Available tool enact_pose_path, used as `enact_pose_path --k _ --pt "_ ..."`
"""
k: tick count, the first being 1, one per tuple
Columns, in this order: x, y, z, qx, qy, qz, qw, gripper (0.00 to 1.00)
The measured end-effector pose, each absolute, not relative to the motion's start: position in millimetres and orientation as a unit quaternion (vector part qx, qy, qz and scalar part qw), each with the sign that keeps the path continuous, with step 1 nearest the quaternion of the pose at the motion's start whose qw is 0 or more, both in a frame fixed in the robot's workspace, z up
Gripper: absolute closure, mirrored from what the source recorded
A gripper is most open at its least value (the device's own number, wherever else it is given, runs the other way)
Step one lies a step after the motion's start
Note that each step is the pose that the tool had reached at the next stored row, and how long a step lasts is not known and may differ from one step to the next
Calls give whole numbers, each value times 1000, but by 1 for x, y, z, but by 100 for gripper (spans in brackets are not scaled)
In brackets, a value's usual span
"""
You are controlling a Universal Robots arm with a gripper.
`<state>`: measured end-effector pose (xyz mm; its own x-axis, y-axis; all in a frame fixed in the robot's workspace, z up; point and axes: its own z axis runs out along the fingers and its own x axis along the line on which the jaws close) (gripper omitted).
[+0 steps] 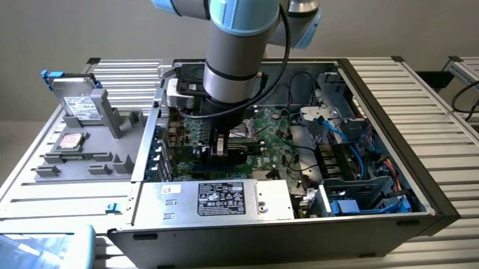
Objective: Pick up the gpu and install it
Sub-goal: 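Insert the gpu into the slot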
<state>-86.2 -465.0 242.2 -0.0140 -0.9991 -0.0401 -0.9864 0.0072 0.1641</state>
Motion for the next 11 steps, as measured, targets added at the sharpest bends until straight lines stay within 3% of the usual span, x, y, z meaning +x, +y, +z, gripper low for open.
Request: enact_pose_path --k 11 --pt "-86 -465 241 701 -708 -73 44 71"
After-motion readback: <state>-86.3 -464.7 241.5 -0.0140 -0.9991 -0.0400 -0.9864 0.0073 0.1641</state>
